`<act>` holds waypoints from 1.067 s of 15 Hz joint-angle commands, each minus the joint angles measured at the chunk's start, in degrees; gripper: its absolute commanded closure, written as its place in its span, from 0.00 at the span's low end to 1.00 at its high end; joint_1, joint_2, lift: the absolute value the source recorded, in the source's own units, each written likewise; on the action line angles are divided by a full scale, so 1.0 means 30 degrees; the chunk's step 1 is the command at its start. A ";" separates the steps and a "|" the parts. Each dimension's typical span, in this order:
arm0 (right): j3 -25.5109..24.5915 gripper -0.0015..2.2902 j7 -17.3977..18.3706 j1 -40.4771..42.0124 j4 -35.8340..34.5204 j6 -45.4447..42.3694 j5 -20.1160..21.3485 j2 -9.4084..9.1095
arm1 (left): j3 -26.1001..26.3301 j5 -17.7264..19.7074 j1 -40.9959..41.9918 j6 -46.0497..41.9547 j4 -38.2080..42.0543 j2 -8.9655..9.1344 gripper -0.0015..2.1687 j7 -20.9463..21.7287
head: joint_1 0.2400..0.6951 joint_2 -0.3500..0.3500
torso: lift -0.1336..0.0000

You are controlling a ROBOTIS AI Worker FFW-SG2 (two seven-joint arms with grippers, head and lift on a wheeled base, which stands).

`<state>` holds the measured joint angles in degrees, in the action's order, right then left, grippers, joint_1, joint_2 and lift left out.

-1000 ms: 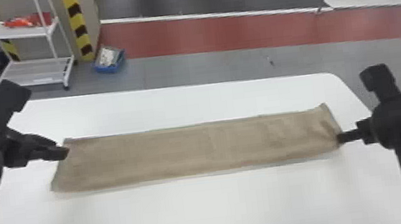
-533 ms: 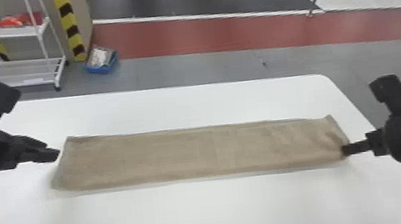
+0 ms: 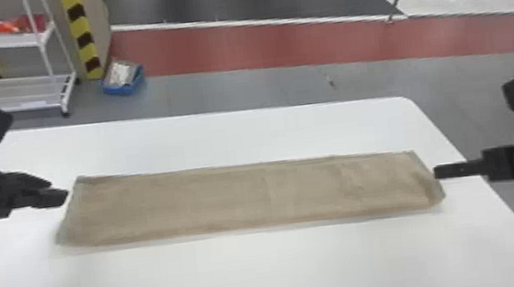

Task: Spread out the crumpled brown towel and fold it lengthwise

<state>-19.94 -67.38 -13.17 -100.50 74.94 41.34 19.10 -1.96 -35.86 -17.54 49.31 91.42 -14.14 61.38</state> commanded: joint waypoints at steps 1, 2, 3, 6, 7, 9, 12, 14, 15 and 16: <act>-0.0181 0.04 0.0606 -0.0209 -0.0016 0.0790 -0.0129 0.0021 | -0.0342 0.0322 0.0574 0.0133 0.1314 0.0026 0.24 -0.0273 | 1.00 0.24 | 0.07; -0.0181 0.04 0.1016 -0.0297 0.0013 0.1024 -0.0246 -0.0067 | -0.0518 0.0557 0.0926 0.0192 0.1783 0.0026 0.23 -0.0508 | 1.00 0.23 | 0.07; -0.0181 0.04 0.1543 -0.0444 0.0013 0.1728 -0.0773 -0.0155 | -0.0840 0.0586 0.1307 0.0309 0.2428 0.0201 0.16 -0.0771 | 1.00 0.23 | 0.07; 0.0054 0.04 0.2891 -0.0737 0.0482 0.1786 -0.1388 -0.0888 | -0.1338 0.1084 0.2303 0.0426 0.3512 0.0641 0.11 -0.1387 | 1.00 0.22 | 0.07; 0.0200 0.04 0.3448 -0.1000 0.0804 0.1669 -0.1623 -0.1181 | -0.1367 0.1114 0.2508 0.0426 0.3688 0.0670 0.11 -0.1474 | 1.00 0.23 | 0.07; 0.0259 0.04 0.4268 -0.1498 0.2034 0.0614 -0.1652 -0.1679 | -0.1572 0.1172 0.3094 0.0426 0.4039 0.0670 0.11 -0.1474 | 1.00 0.24 | 0.07; 0.0112 0.05 0.4913 -0.1850 0.3177 0.0087 -0.3176 -0.2177 | -0.1895 0.1465 0.3621 0.0426 0.4625 0.0670 0.11 -0.1533 | 1.00 0.27 | 0.07; 0.0317 0.05 0.4913 -0.2026 0.3177 0.0263 -0.3176 -0.2323 | -0.2129 0.1553 0.3885 0.0426 0.5064 0.0670 0.11 -0.1474 | 1.00 0.30 | 0.07; 0.0347 0.05 0.4913 -0.2055 0.3177 0.0321 -0.3176 -0.2323 | -0.2158 0.1612 0.3885 0.0426 0.5094 0.0670 0.11 -0.1474 | 1.00 0.31 | 0.07; 0.0317 0.05 0.4883 -0.2055 0.3177 0.0497 -0.3176 -0.2323 | -0.2188 0.1699 0.3943 0.0426 0.5152 0.0670 0.11 -0.1445 | 1.00 0.32 | 0.07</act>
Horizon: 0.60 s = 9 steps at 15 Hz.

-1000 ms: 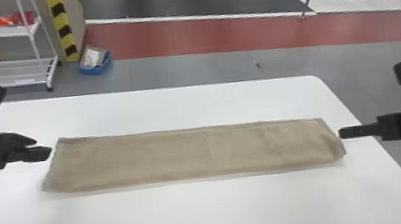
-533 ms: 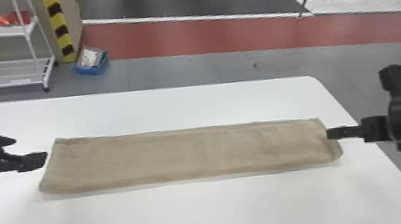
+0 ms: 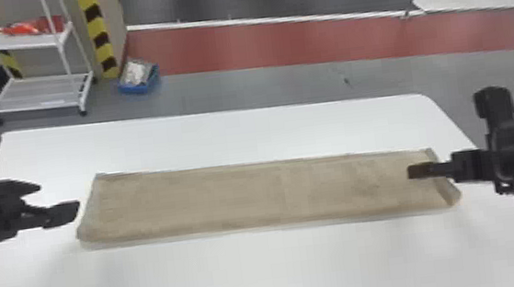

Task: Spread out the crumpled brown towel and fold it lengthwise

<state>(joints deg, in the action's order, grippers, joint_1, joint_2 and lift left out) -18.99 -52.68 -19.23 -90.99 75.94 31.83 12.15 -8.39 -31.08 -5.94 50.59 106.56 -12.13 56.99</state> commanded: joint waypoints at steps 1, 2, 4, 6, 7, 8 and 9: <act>-0.0085 0.05 -0.0135 -0.0063 0.0006 0.0397 -0.0123 -0.0008 | -0.0076 0.0223 0.0106 0.0001 0.0163 -0.0001 0.11 0.0018 | 1.00 0.33 | 0.07; -0.0144 0.05 -0.0164 -0.0093 0.0006 0.0631 -0.0328 0.0021 | -0.0076 0.0223 0.0106 0.0001 0.0192 -0.0001 0.11 0.0047 | 1.00 0.33 | 0.07; -0.0320 0.05 -0.0193 -0.0386 0.0006 0.1217 -0.0651 -0.0008 | -0.0076 0.0282 0.0136 0.0001 0.0192 0.0028 0.11 0.0047 | 1.00 0.33 | 0.07; -0.0349 0.05 -0.0193 -0.0503 0.0006 0.1569 -0.0973 -0.0008 | -0.0076 0.0311 0.0136 0.0001 0.0221 0.0058 0.11 0.0047 | 1.00 0.33 | 0.07; -0.0496 0.05 -0.0223 -0.0591 0.0006 0.2272 -0.1559 0.0021 | -0.0134 0.0369 0.0194 0.0001 0.0456 0.0058 0.11 0.0047 | 1.00 0.33 | 0.07; -0.0788 0.05 -0.0340 -0.0796 -0.0081 0.3092 -0.1969 0.0051 | -0.0222 0.0369 0.0282 0.0001 0.0485 0.0058 0.11 0.0047 | 1.00 0.34 | 0.07; -0.0818 0.05 -0.0428 -0.0972 -0.0228 0.3444 -0.1998 0.0197 | -0.0310 0.0487 0.0341 0.0001 0.0514 0.0058 0.11 0.0077 | 1.00 0.34 | 0.07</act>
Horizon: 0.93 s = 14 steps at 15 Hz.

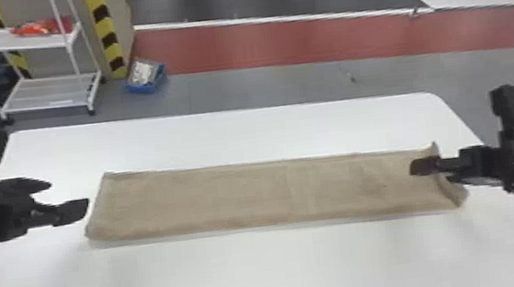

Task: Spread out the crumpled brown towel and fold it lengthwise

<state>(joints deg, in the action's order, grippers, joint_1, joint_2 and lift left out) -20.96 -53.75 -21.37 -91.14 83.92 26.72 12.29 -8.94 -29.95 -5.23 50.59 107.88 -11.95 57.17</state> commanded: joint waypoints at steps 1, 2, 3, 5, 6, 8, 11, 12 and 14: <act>-0.0163 0.05 -0.0219 -0.0289 -0.0383 0.0960 -0.0292 0.0238 | -0.0273 0.0199 0.0160 0.0000 0.0076 0.0000 0.11 0.0016 | 1.00 0.35 | 0.07; -0.0221 0.05 -0.0336 -0.0289 -0.0676 0.1311 -0.0322 0.0268 | -0.0331 0.0317 0.0160 -0.0058 0.0076 0.0000 0.11 0.0016 | 1.00 0.35 | 0.07; -0.0456 0.05 -0.0571 -0.0289 -0.0969 0.1604 -0.0322 0.0326 | -0.0390 0.0375 0.0160 -0.0058 0.0076 0.0000 0.11 0.0016 | 1.00 0.36 | 0.07; -0.0661 0.05 -0.0659 -0.0289 -0.1174 0.1722 -0.0204 0.0473 | -0.0390 0.0434 0.0190 -0.0058 0.0076 0.0000 0.11 0.0045 | 1.00 0.36 | 0.07; -0.0749 0.05 -0.0864 -0.0259 -0.1379 0.1780 -0.0146 0.0590 | -0.0419 0.0434 0.0190 -0.0058 0.0076 0.0000 0.11 0.0045 | 1.00 0.35 | 0.07; -0.1159 0.05 -0.1069 -0.0113 -0.1701 0.1780 -0.0146 0.0766 | -0.0449 0.0492 0.0190 -0.0058 0.0076 -0.0029 0.11 0.0074 | 1.00 0.34 | 0.07; -0.1071 0.05 -0.0776 0.0356 -0.1789 0.1311 -0.0322 0.0648 | -0.0390 0.0610 0.0190 -0.0058 0.0046 -0.0029 0.11 0.0045 | 1.00 0.32 | 0.07; -0.0895 0.05 -0.0659 0.0385 -0.1642 0.0960 -0.0263 0.0385 | -0.0302 0.0639 0.0190 -0.0058 0.0046 0.0000 0.11 0.0045 | 1.00 0.32 | 0.07; -0.0719 0.05 -0.0219 0.0327 -0.0910 -0.0329 -0.0117 0.0150 | -0.0273 0.0639 0.0219 -0.0058 0.0076 0.0000 0.11 0.0074 | 1.00 0.32 | 0.07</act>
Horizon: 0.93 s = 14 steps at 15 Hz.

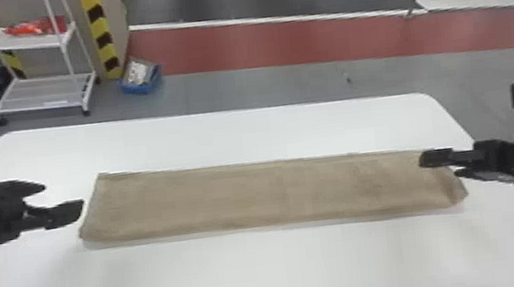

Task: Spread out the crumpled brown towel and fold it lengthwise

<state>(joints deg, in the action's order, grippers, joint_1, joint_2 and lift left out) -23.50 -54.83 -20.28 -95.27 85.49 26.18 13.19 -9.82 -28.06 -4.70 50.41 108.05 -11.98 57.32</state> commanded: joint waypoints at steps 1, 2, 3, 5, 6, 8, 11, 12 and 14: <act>0.0158 0.05 0.0259 -0.0182 0.0937 -0.1028 0.0033 -0.0147 | -0.0036 0.0008 0.0101 0.0000 0.0017 0.0009 0.11 -0.0006 | 1.00 0.32 | 0.07; 0.0158 0.05 0.0288 -0.0240 0.1259 -0.1203 0.0092 -0.0147 | -0.0094 0.0008 0.0130 -0.0058 -0.0012 -0.0020 0.11 -0.0006 | 1.00 0.32 | 0.07; 0.0305 0.05 0.0346 -0.0211 0.1435 -0.1438 0.0121 -0.0176 | -0.0124 0.0038 0.0189 -0.0058 -0.0012 -0.0020 0.11 -0.0035 | 1.00 0.32 | 0.07; 0.0305 0.05 0.0434 -0.0152 0.2109 -0.2434 0.0268 -0.0176 | -0.0124 0.0038 0.0218 -0.0175 -0.0012 -0.0049 0.11 -0.0035 | 1.00 0.33 | 0.07; 0.0305 0.05 0.0581 -0.0182 0.2490 -0.2903 0.0414 -0.0147 | -0.0124 0.0067 0.0247 -0.0175 -0.0012 -0.0049 0.11 -0.0065 | 1.00 0.33 | 0.07; 0.0129 0.05 0.0639 -0.0152 0.2929 -0.3489 0.0473 -0.0059 | -0.0124 0.0067 0.0247 -0.0293 -0.0041 -0.0020 0.11 -0.0094 | 1.00 0.32 | 0.07; -0.0193 0.05 0.0669 -0.0065 0.3339 -0.4192 0.0649 0.0029 | -0.0094 0.0096 0.0247 -0.0351 -0.0041 0.0009 0.11 -0.0123 | 1.00 0.31 | 0.07; -0.0222 0.05 0.0669 -0.0035 0.3369 -0.4250 0.0649 0.0058 | -0.0065 0.0096 0.0247 -0.0351 -0.0012 0.0009 0.11 -0.0123 | 1.00 0.30 | 0.07; -0.0252 0.05 0.0669 -0.0006 0.3427 -0.4250 0.0649 0.0087 | -0.0094 0.0126 0.0247 -0.0351 -0.0041 0.0009 0.11 -0.0152 | 1.00 0.29 | 0.07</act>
<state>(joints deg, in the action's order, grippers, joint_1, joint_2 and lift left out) -24.19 -52.82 -20.40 -85.13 72.80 28.12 13.40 -10.06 -27.72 -3.95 49.39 107.94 -11.96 56.93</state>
